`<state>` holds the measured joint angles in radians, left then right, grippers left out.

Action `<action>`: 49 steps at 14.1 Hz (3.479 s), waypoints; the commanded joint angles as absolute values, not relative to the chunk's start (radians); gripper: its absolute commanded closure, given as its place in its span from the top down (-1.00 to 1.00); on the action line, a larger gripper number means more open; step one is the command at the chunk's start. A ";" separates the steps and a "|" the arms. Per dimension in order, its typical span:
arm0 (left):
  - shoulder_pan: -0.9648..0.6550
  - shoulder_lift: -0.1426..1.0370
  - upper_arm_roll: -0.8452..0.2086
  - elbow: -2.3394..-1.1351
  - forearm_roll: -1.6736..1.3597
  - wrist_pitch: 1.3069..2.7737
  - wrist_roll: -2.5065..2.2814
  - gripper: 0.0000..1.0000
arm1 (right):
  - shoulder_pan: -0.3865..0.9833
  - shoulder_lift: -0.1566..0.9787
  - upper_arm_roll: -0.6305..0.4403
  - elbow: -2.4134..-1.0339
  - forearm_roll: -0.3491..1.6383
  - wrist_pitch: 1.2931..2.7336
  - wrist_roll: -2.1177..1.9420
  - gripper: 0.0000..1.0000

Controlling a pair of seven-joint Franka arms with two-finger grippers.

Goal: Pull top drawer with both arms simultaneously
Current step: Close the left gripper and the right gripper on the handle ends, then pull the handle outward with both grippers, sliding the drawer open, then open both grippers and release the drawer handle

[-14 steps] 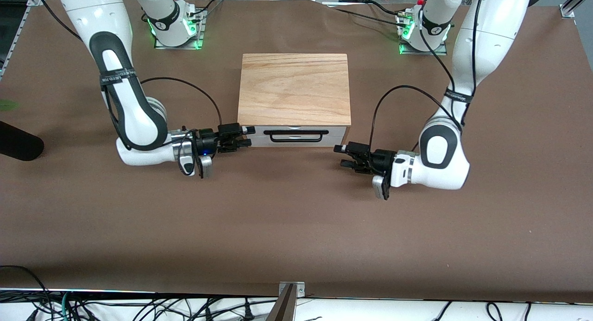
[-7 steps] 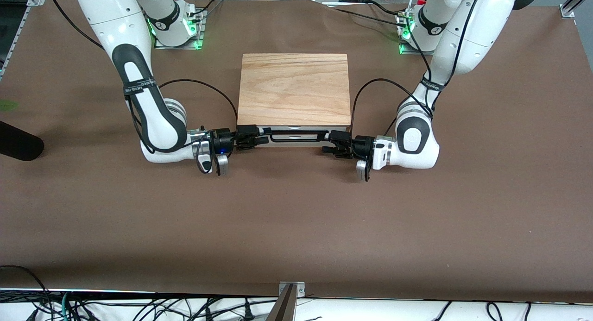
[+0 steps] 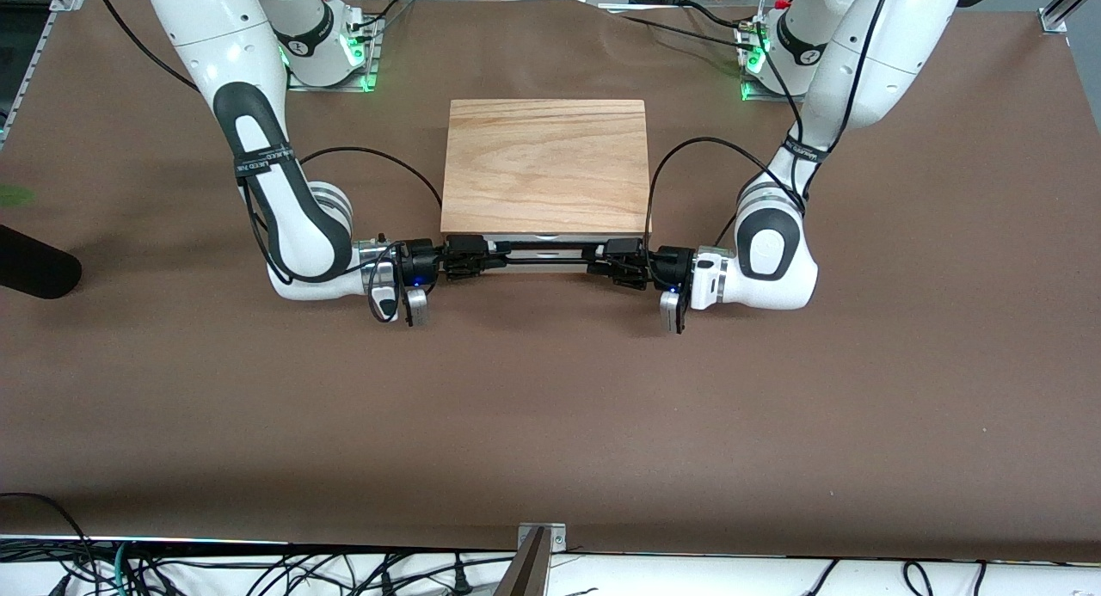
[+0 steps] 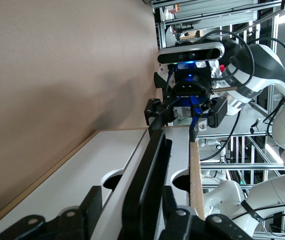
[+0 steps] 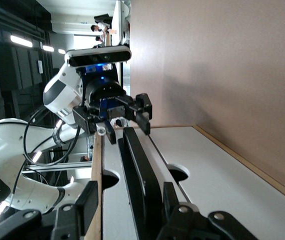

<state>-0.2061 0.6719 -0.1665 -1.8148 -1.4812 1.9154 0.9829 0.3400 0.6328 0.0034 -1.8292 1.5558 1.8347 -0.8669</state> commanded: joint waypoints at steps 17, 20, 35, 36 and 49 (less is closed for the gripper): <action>-0.176 0.687 -0.176 -1.795 -1.511 1.928 1.059 -0.86 | 0.344 0.667 0.000 -1.770 1.594 1.832 -0.920 -0.90; -0.170 0.727 -0.170 -1.698 -1.502 1.930 1.025 -0.86 | 0.336 0.692 -0.003 -1.703 1.586 1.832 -0.870 -0.90; -0.179 1.029 -0.071 -1.232 -1.433 1.936 0.844 -0.86 | 0.314 0.905 -0.008 -1.332 1.589 1.862 -0.709 -0.89; -0.179 1.049 -0.069 -1.206 -1.433 1.936 0.844 -0.86 | 0.313 0.913 -0.008 -1.316 1.589 1.868 -0.709 -0.89; -0.184 1.074 -0.069 -1.187 -1.431 1.985 0.851 1.00 | 0.311 0.922 -0.009 -1.305 1.575 1.901 -0.739 1.00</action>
<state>-0.1856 1.0242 -0.0911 -1.2414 -1.4586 1.9316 0.8552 0.3238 0.9460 -0.0180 -1.2990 1.5823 1.9253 -0.7417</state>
